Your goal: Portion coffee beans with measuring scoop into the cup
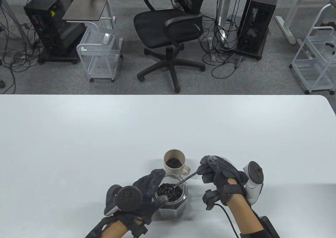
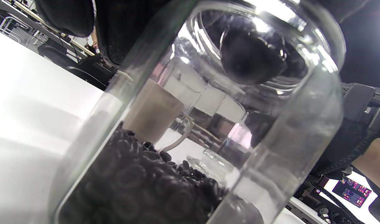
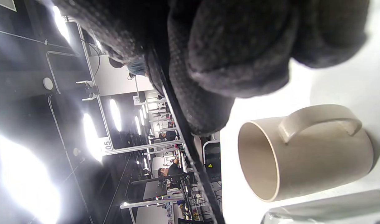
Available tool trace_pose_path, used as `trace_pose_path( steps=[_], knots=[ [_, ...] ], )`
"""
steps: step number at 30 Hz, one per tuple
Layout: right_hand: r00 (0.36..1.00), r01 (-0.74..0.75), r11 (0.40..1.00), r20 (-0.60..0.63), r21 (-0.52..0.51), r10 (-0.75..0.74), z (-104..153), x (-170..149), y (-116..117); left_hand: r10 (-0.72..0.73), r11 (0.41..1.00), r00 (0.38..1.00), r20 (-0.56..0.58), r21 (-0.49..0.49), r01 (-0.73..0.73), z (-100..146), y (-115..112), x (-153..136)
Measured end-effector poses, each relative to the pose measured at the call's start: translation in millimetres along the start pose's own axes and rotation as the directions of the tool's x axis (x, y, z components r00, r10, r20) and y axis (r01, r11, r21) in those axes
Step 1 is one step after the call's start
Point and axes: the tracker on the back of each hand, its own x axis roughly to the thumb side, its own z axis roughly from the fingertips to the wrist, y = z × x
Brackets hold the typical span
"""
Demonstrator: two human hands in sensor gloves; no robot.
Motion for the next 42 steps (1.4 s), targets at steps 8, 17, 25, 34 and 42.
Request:
trace_pose_path(
  steps=[8,17,25,34,42],
  knots=[
    [0.999,0.032,0.999,-0.012,-0.029,-0.032,-2.2,-1.4,-7.7,0.000,1.000,1.000,-0.001,0.000,0.000,0.0,0.1,-0.1],
    [0.993,0.110,0.993,-0.031,-0.048,-0.111,-3.5,-4.6,-14.0,0.001,1.000,1.000,-0.001,-0.001,-0.001,-0.1,0.2,-0.2],
    [0.980,0.197,0.976,-0.011,-0.094,-0.199,0.1,-3.2,-19.4,0.002,1.000,1.000,-0.001,-0.001,-0.002,0.0,0.2,-0.3],
    [0.961,0.277,0.945,0.043,-0.172,-0.274,4.0,-0.2,-27.2,0.002,1.000,1.000,-0.001,-0.002,-0.002,0.1,0.2,-0.2],
    [0.959,0.283,0.940,0.044,-0.190,-0.280,4.8,0.3,-28.5,0.002,1.000,1.000,-0.002,-0.002,-0.002,0.1,0.2,-0.2]
  ],
)
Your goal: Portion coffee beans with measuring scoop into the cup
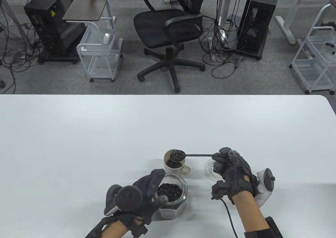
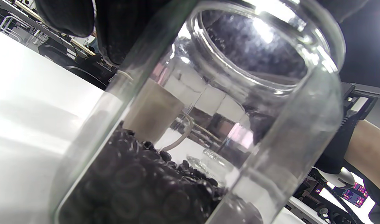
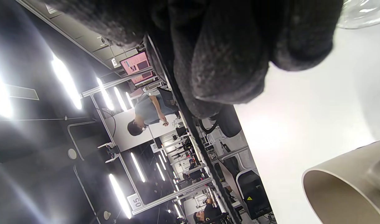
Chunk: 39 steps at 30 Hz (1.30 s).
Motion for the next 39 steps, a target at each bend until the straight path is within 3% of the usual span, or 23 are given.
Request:
trace_pose_path(
  steps=[10,15,18,23,26,29,31,33,39],
  knots=[
    [0.993,-0.100,0.995,0.065,0.002,0.099,-0.2,0.7,5.2,0.000,1.000,1.000,0.000,-0.001,0.000,0.0,0.1,0.1],
    [0.933,-0.302,0.953,0.211,0.020,0.292,2.1,8.9,15.9,0.002,1.000,1.000,-0.001,0.000,-0.002,0.0,0.0,0.1],
    [0.864,-0.421,0.907,0.316,0.024,0.393,6.1,12.2,26.2,0.002,1.000,1.000,0.000,0.000,-0.002,0.0,0.0,0.1],
    [0.638,-0.657,0.754,0.552,0.026,0.537,19.0,19.1,52.4,0.002,1.000,1.000,0.001,-0.001,-0.002,-0.1,0.1,0.0],
    [0.456,-0.781,0.623,0.706,0.026,0.542,31.5,21.8,71.2,0.001,1.000,1.000,0.000,-0.001,-0.001,-0.2,0.1,0.0],
    [0.270,-0.863,0.502,0.796,-0.049,0.542,44.0,22.5,84.0,0.003,1.000,1.000,0.001,0.000,-0.003,-0.2,0.0,-0.1],
    [0.202,-0.882,0.463,0.815,-0.091,0.544,48.5,22.7,88.3,0.002,1.000,1.000,0.001,0.000,-0.002,-0.1,0.0,-0.1],
    [0.203,-0.881,0.464,0.818,-0.086,0.538,50.1,22.2,89.6,0.004,1.000,1.000,0.001,0.000,-0.004,-0.1,0.0,-0.2],
    [0.304,-0.835,0.548,0.791,-0.046,0.530,44.0,22.2,82.8,0.003,1.000,1.000,0.000,-0.001,-0.003,-0.1,0.0,-0.3]
  ],
)
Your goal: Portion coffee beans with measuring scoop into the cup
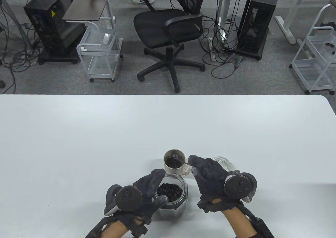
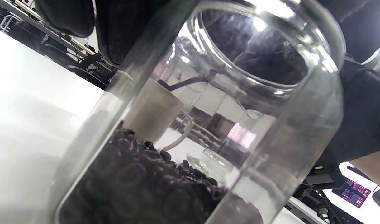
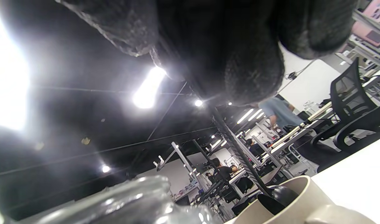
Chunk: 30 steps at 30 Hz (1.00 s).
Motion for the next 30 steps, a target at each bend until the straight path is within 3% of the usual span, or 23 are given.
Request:
trace_pose_path(
  steps=[4,10,13,17,25,27,30],
  knots=[
    [0.995,0.068,0.996,-0.065,-0.061,-0.072,0.8,-10.0,-6.3,-0.001,1.000,1.000,0.000,0.000,0.001,0.0,0.0,0.0],
    [0.923,0.249,0.928,-0.221,-0.277,-0.314,7.6,-36.3,-20.3,-0.003,1.000,1.000,0.000,0.000,0.003,0.1,0.0,0.1],
    [0.859,0.306,0.869,-0.280,-0.390,-0.428,12.7,-50.7,-27.1,-0.004,1.000,1.000,-0.001,0.001,0.004,0.2,0.0,0.1],
    [0.717,0.403,0.743,-0.320,-0.535,-0.619,20.3,-66.4,-34.7,-0.002,1.000,1.000,-0.001,0.001,0.002,0.2,0.0,0.0],
    [0.537,0.513,0.595,-0.309,-0.619,-0.785,25.3,-72.8,-38.7,-0.003,1.000,1.000,-0.001,0.001,0.003,0.2,0.0,0.0],
    [0.530,0.539,0.586,-0.298,-0.605,-0.794,24.1,-70.3,-39.4,-0.001,1.000,1.000,-0.002,0.001,0.001,0.1,-0.1,-0.1],
    [0.621,0.513,0.651,-0.282,-0.560,-0.732,19.9,-61.8,-43.6,-0.001,1.000,1.000,-0.001,0.001,0.001,0.1,-0.1,-0.1]
  ],
)
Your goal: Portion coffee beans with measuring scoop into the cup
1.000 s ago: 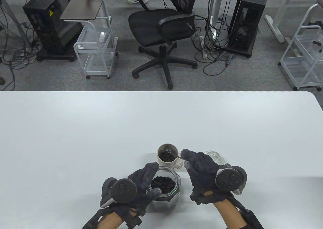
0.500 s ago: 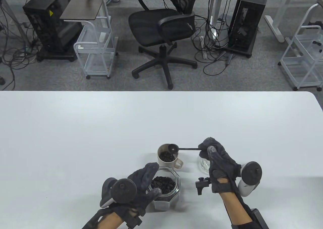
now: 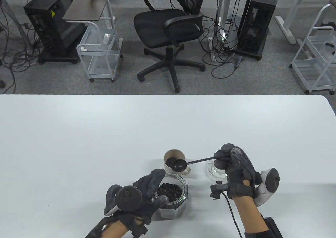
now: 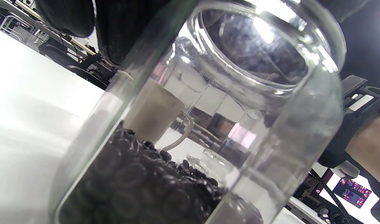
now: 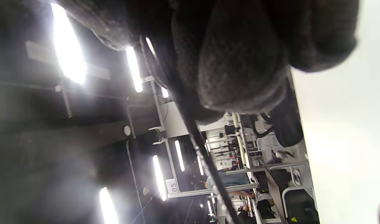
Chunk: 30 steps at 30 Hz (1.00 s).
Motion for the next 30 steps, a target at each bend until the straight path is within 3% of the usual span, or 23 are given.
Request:
trace_pose_path(
  steps=[6,11,17,23,26,30],
  knots=[
    [0.980,-0.108,0.984,0.183,0.141,0.082,5.8,20.5,19.2,0.004,1.000,1.000,-0.001,0.000,-0.004,-0.2,0.0,-0.1],
    [0.917,-0.265,0.943,0.354,0.200,0.183,18.3,33.3,40.9,0.003,1.000,1.000,0.000,-0.001,-0.003,-0.1,0.0,0.1],
    [0.719,-0.530,0.806,0.643,0.264,0.262,41.8,48.9,74.1,-0.001,1.000,1.000,0.000,-0.001,0.001,0.0,0.0,0.2],
    [0.556,-0.705,0.661,0.778,0.257,0.291,62.4,49.9,97.5,-0.001,1.000,1.000,0.000,-0.002,0.001,0.0,-0.1,0.2],
    [0.510,-0.753,0.610,0.804,0.247,0.304,65.4,46.6,101.7,-0.002,1.000,1.000,0.000,-0.002,0.002,-0.1,-0.1,0.3],
    [0.502,-0.774,0.577,0.808,0.261,0.309,65.6,41.2,104.5,-0.001,1.000,1.000,-0.001,-0.001,0.001,-0.1,-0.2,0.3]
  ],
)
